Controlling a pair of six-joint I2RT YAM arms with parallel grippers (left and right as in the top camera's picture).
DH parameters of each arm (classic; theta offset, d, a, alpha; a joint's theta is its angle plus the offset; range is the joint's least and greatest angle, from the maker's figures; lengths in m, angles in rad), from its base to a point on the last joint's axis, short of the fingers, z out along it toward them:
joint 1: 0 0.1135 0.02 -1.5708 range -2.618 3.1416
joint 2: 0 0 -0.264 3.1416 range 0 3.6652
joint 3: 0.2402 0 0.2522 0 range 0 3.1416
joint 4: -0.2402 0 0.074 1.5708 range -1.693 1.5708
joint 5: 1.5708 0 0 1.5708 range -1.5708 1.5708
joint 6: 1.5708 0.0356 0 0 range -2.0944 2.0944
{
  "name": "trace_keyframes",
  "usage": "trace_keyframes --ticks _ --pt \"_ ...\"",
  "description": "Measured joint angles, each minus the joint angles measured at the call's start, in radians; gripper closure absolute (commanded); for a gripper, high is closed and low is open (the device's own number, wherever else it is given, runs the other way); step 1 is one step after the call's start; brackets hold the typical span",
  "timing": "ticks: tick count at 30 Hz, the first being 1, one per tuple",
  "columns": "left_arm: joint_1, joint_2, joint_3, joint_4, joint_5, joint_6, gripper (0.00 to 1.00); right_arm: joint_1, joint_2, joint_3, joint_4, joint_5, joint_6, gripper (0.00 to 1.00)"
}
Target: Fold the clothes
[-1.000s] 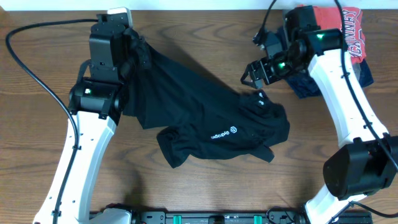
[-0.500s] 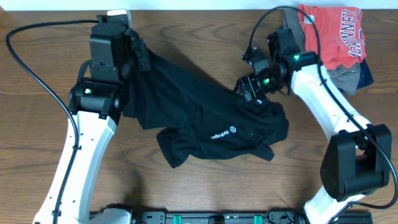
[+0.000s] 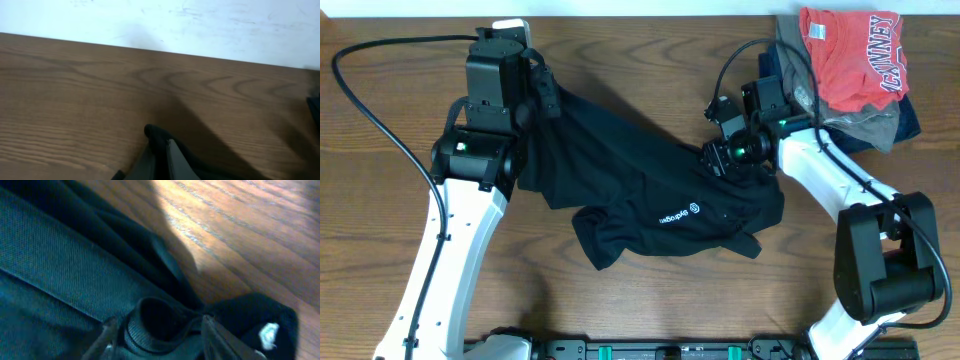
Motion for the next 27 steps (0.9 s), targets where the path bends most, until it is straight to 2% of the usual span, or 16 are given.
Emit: trace_keyframes --ticks 2,3,4,9,13,20,27 --pt "0.0 0.0 0.0 -0.003 0.0 0.0 0.94 0.008 0.0 -0.013 0.018 0.001 -0.002 0.79" --pt "0.0 0.0 0.0 -0.003 -0.001 0.0 0.94 0.014 0.0 -0.016 0.024 0.002 -0.005 0.93" --pt "0.0 0.0 0.0 -0.003 -0.002 0.0 0.94 0.019 0.0 -0.018 0.032 0.002 -0.001 0.99" --pt "0.0 0.0 0.0 -0.003 -0.003 0.0 0.94 0.026 0.0 -0.016 0.103 0.034 0.039 0.99" --pt "0.009 0.0 0.0 0.006 -0.012 0.0 0.94 0.005 0.0 0.051 0.076 0.071 0.06 0.99" --pt "0.134 0.0 0.012 0.069 -0.032 0.002 0.94 -0.099 -0.004 0.444 -0.06 0.095 0.06 0.99" --pt "0.253 0.0 0.124 0.073 -0.032 0.003 0.94 -0.198 -0.024 0.803 -0.25 0.077 0.037 0.99"
